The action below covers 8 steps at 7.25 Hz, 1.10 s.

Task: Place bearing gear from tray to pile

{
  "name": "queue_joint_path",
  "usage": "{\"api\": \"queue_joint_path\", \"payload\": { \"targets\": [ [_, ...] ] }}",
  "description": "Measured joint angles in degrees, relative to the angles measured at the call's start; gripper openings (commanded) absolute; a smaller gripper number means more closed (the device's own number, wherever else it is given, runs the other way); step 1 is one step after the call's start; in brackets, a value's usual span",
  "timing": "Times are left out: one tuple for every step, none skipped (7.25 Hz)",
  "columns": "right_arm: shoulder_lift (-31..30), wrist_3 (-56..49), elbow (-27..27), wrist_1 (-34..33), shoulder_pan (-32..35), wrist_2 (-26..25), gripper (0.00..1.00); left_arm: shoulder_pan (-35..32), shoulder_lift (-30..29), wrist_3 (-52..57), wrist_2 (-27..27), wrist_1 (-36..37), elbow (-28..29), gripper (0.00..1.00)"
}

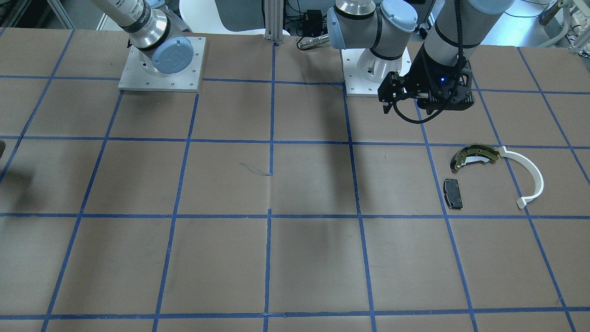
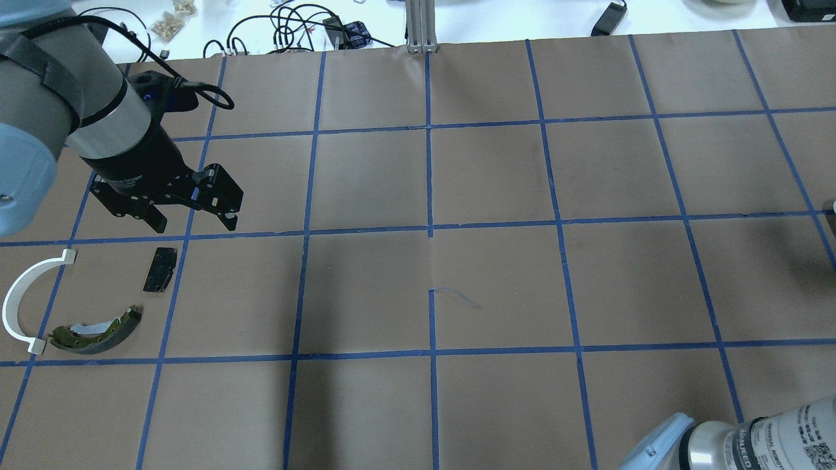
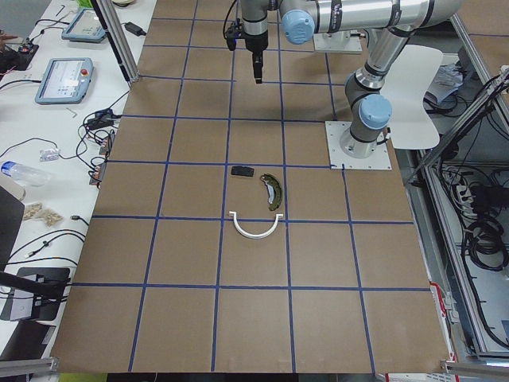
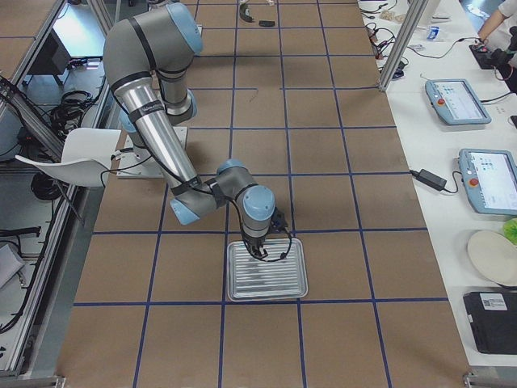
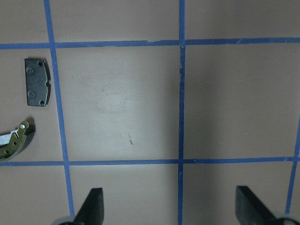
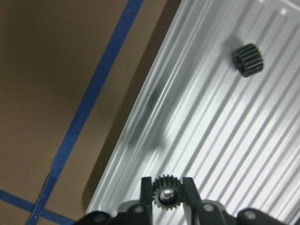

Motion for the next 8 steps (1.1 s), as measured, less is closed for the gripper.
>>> {"api": "queue_joint_path", "payload": {
  "targets": [
    [-2.9, 3.38, 0.7, 0.45, 2.93, 2.14, 0.08, 0.0, 0.05, 0.04, 0.0, 0.0, -0.04, 1.0],
    [-5.88, 8.74, 2.49, 0.78, 7.58, 3.22, 0.09, 0.0, 0.11, 0.04, 0.02, -0.01, -0.08, 1.0],
    [-8.45, 15.9, 4.77, 1.06, 12.77, 4.16, 0.09, 0.0, 0.14, 0.03, 0.04, -0.01, -0.09, 1.0],
    [-10.27, 25.25, 7.11, 1.24, 19.26, 5.23, 0.1, 0.07, 0.16, 0.05, 0.02, -0.02, -0.1, 1.0],
    [-11.15, 36.25, 8.95, 1.28, 26.71, 5.8, 0.12, 0.17, 0.18, 0.06, 0.01, -0.01, -0.1, 1.0],
    [-11.42, 47.36, 9.95, 1.19, 34.37, 6.0, 0.13, 0.22, 0.14, 0.07, 0.0, -0.02, -0.11, 1.0],
    [-11.39, 58.29, 10.25, 0.86, 42.61, 5.99, 0.12, 0.24, 0.12, 0.07, 0.0, -0.02, -0.11, 1.0],
    [-11.18, 69.31, 10.26, 0.53, 50.49, 5.97, 0.12, 0.25, 0.05, 0.07, 0.0, -0.04, -0.13, 1.0]
  ]
}}
